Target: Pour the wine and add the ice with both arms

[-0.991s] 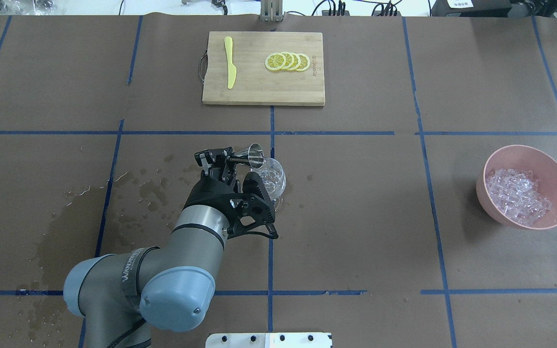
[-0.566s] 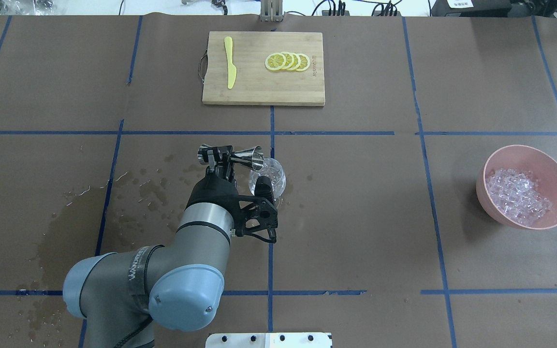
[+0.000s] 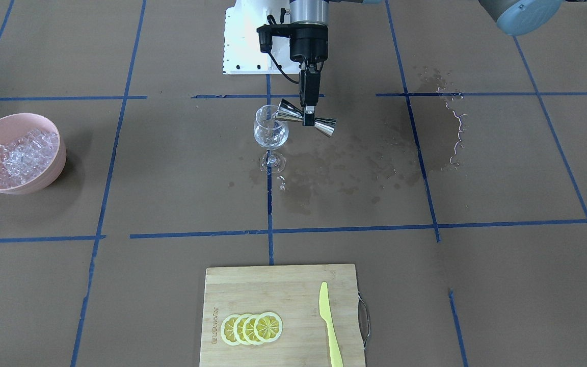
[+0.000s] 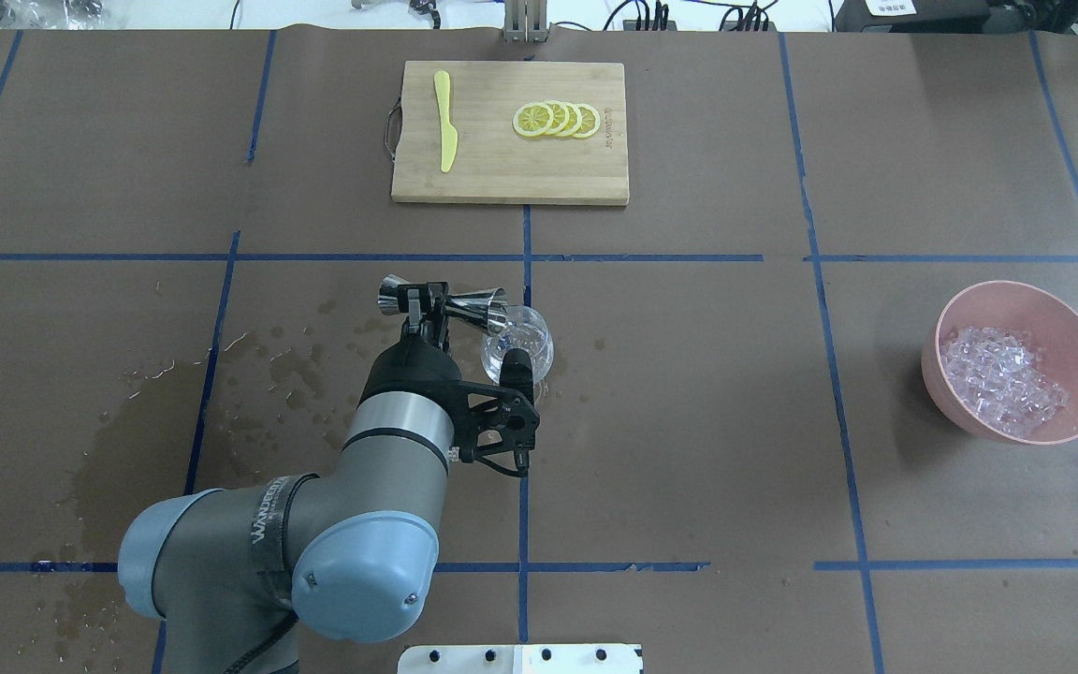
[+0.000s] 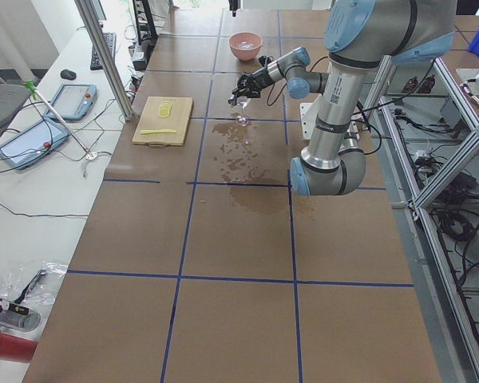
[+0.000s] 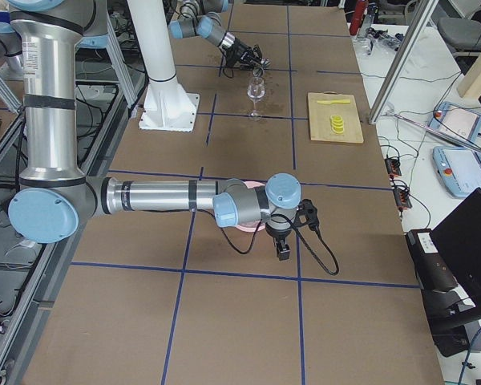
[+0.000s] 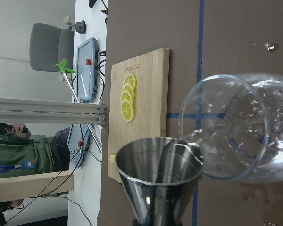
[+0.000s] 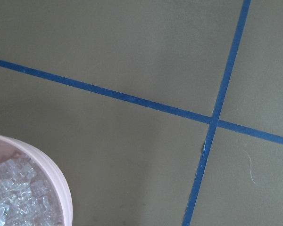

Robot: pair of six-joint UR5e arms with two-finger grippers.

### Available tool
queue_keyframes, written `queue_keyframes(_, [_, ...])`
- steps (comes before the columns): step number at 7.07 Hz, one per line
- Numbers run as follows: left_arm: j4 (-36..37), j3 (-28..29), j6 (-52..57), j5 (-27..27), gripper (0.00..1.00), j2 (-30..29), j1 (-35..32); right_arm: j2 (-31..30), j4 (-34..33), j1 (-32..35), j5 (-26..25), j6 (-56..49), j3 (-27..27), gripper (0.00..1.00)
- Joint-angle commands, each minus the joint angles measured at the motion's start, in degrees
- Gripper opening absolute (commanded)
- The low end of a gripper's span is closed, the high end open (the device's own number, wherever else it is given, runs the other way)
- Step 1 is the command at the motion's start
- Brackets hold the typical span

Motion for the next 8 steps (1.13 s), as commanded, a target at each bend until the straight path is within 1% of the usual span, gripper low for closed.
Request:
queue_keyframes(1, [0.62,0.06,1.86,-0.03,0.0,-0.38,0.0,0.01,0.02,-0.04,0.03,0.01,0.05,1.0])
queue_keyframes(4, [0.79,0.58,1.95,-0.03,0.0,-0.38,0.09,0.53,0.02,-0.04,0.03,0.01,-0.13,1.0])
queue_keyframes(6, [0.53,-1.25,0.82,-0.03,0.0,-0.21,-0.43,0.62,0.02,-0.04,0.03,0.09,0.05,1.0])
queue_keyframes(7, [0.36,-3.0,-3.54,-0.12,0.0,0.66,-0.61,0.62,0.02,-0.04,0.03,0.09,-0.04,1.0])
queue_keyframes(8, [0.18,-3.37,-6.63,-0.12,0.0,2.41,-0.79,0.62,0.02,-0.04,0.03,0.09,-0.04,1.0])
